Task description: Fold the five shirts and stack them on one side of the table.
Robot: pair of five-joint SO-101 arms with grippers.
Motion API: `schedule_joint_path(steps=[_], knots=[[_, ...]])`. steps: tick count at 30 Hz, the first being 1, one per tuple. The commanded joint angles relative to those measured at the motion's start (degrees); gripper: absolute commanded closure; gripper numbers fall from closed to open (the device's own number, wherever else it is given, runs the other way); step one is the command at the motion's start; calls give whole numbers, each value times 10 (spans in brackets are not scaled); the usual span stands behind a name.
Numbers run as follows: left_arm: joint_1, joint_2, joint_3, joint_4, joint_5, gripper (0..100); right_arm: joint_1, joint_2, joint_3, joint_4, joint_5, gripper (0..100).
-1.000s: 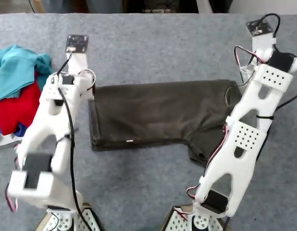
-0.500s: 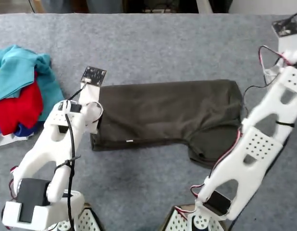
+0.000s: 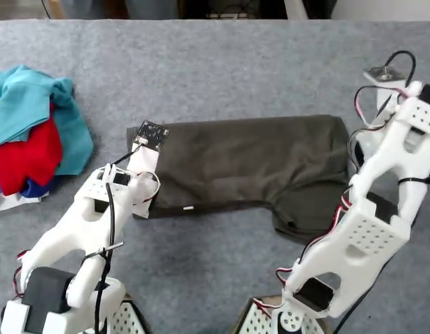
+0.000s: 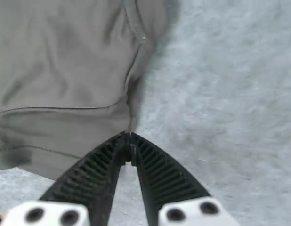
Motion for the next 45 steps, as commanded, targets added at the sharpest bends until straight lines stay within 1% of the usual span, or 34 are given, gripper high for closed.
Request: schedule_joint_path(steps=[1,5,7,12,16,19,23,28,30,33,35,41,45], knots=[[6,-15,2,7,0,971,-6,-41,114,-83,-7,985],[7,-15,2,6,0,971,11,-42,237,-208,-7,985],[6,-15,2,6,-1,971,25,-42,262,-251,-7,985],[4,-15,7,6,-4,971,65,-44,254,-282,-7,985],[-20,-20,6,6,-3,971,76,-44,214,-246,-7,985],[-29,-20,4,7,-4,971,68,-45,174,-190,1,985],[-31,-21,0,7,-5,971,58,-48,121,-105,47,985],[-25,-21,-2,6,-5,971,53,-102,122,-37,154,985],[-25,-21,-4,5,-2,971,52,-133,148,-36,172,985],[-25,-21,-3,3,-1,971,47,-168,209,-39,175,985],[-25,-21,-2,3,-1,971,44,-183,275,-60,175,985],[-29,-16,-5,2,-1,971,43,-241,491,-207,175,985],[-30,-15,-5,2,-1,971,43,-284,602,-302,176,985]])
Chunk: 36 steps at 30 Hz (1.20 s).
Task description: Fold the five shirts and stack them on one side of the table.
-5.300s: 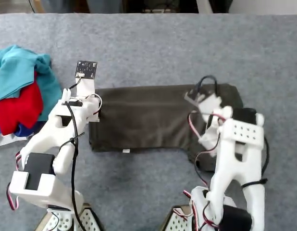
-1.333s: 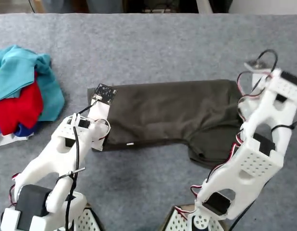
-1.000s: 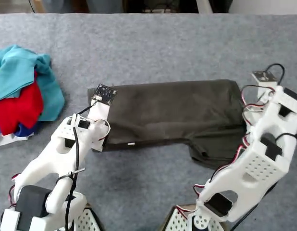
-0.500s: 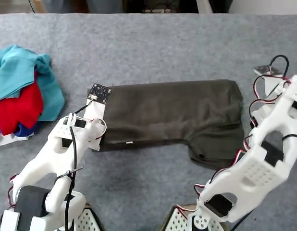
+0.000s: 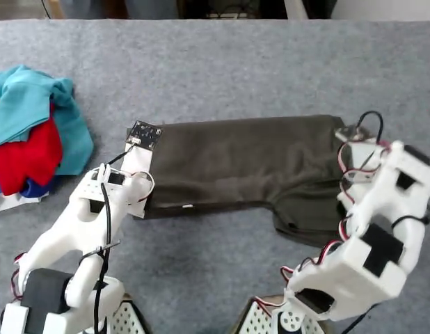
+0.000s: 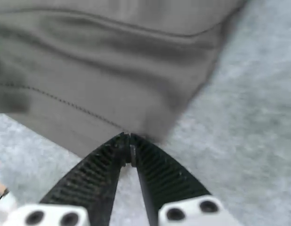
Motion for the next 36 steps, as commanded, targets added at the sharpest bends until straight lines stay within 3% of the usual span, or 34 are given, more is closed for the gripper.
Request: schedule_joint_path(steps=[1,6,13,20,26,31,36], knots=[[-6,-9,-9,-2,-1,971,-8,-52,84,-81,7,985],[-6,-9,-8,-2,-1,971,-5,-88,138,-92,10,985],[-7,-10,-7,-2,-1,971,7,-160,179,-41,73,985],[-7,-14,-7,-1,-1,971,34,-251,145,-13,98,985],[-7,-14,-7,-1,-1,971,-11,-272,124,13,145,983],[-7,-14,-6,-1,-1,971,-55,-266,134,-31,147,982],[-7,-13,-6,-2,-1,971,-53,-213,224,-133,147,984]])
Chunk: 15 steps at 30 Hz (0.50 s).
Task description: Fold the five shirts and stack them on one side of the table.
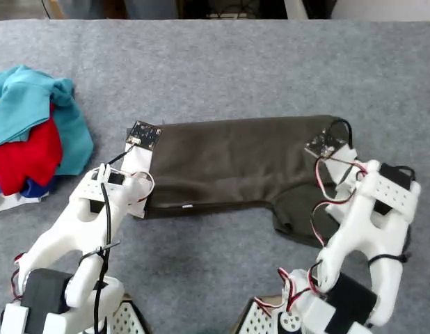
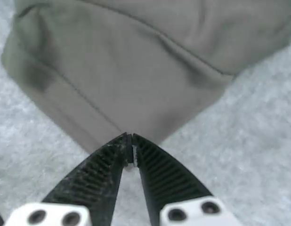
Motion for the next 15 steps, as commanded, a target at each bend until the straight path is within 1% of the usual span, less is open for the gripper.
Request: schedule_joint_path(steps=[1,6,13,15], knots=[[-7,-13,-6,-3,-1,971,-5,34,51,-66,7,984],[-7,-12,-6,-3,-1,971,-3,45,98,-77,7,985],[-7,-12,-6,-3,-1,971,24,-29,132,-76,10,985],[-7,-12,-6,-3,-1,971,25,-51,129,-50,16,985]])
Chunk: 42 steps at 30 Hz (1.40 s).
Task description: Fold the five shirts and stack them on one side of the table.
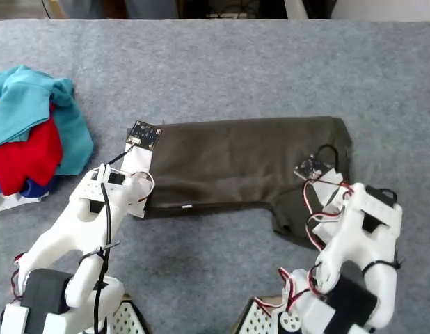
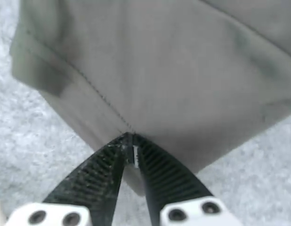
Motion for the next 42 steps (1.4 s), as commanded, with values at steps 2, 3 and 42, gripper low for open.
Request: schedule_joint_path(steps=[2,3,42], knots=[[-7,-12,-6,-3,-1,971,9,-53,-2,49,24,985],[-7,-12,-6,-3,-1,971,9,-65,-3,57,25,984],[-7,-8,-5,-19,0,971,-59,-17,79,-38,292,786]])
